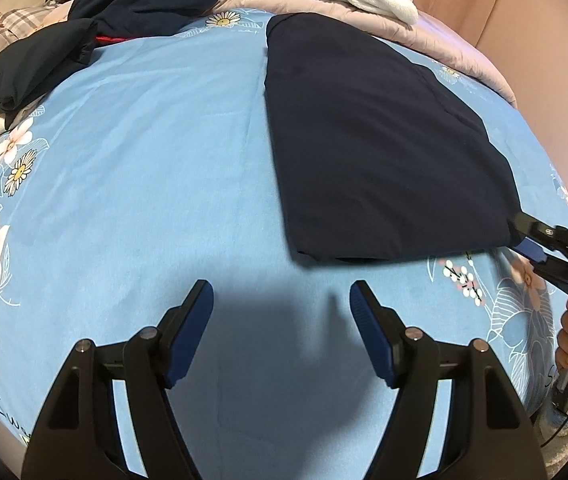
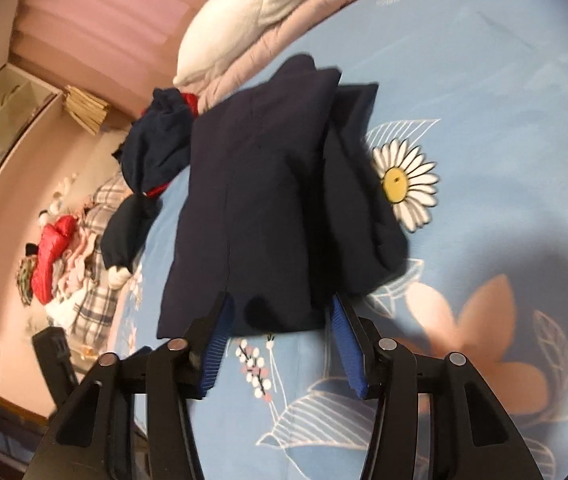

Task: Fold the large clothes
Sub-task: 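Open both tools and release the folded jacket onto the bed cover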

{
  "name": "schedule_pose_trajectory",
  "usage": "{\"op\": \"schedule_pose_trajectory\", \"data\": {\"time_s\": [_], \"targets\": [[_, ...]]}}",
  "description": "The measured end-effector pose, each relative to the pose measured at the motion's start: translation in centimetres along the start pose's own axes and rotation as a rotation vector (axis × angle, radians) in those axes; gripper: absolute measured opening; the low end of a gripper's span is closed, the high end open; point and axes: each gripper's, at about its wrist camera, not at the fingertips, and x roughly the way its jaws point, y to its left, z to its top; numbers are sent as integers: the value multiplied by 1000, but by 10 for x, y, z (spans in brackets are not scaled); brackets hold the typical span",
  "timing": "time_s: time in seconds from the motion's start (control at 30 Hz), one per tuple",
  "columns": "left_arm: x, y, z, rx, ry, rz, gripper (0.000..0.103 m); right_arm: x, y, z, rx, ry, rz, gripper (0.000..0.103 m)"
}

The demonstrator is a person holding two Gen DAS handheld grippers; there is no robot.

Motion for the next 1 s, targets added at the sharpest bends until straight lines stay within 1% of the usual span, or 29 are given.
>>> {"op": "schedule_pose_trajectory", "data": {"time_s": [0.03, 0.07, 0.17, 0.27, 0.3, 0.37, 0.47, 0.53, 0.6, 0.63, 0.67, 0.7, 0.73, 0.77, 0.8, 0.87, 1.0], "targets": [[0, 0, 0, 0, 2, -1, 71, 3, 3, 1, -9, -7, -7, 30], [0, 1, 0, 1, 2, -3, 71, 2, 6, 1, -20, -14, -8, 16], [0, 1, 1, 6, -3, -3, 71, -12, 25, 1, -105, -89, -16, 10], [0, 0, 2, -1, -2, -9, 71, -28, 36, 10, -165, -163, -59, 8], [1, 0, 3, -3, -3, -14, 71, -30, 35, 14, -167, -170, -68, 8], [2, -1, 4, -3, -4, -23, 71, -26, 29, 19, -160, -167, -113, 8], [5, -3, 9, 3, -11, -28, 71, -3, 10, 16, -148, -92, -199, 8], [9, -5, 16, 8, -15, -29, 71, 4, 7, 12, -168, -79, -223, 8], [13, -9, 21, 19, -12, -30, 71, 1, 11, 11, -184, -92, -241, 10], [15, -13, 24, 32, -12, -28, 71, -2, 15, 12, -191, -99, -257, 16], [15, -16, 25, 41, -17, -27, 70, -7, 20, 12, -208, -116, -285, 26], [15, -18, 26, 50, -23, -25, 70, -13, 26, 12, -230, -144, -334, 33], [13, -23, 28, 65, -39, -18, 70, -19, 33, 11, -254, -180, -387, 47], [11, -25, 28, 71, -53, -13, 70, -26, 40, 9, -283, -225, -424, 50], [10, -26, 29, 73, -62, -14, 69, -32, 47, 7, -314, -261, -428, 50], [7, -25, 31, 68, -79, -24, 68, -39, 53, 5, -361, -286, -392, 50], [1, -24, 28, 75, -93, -25, 68, -34, 56, 0, -447, -268, -333, 50]]}}
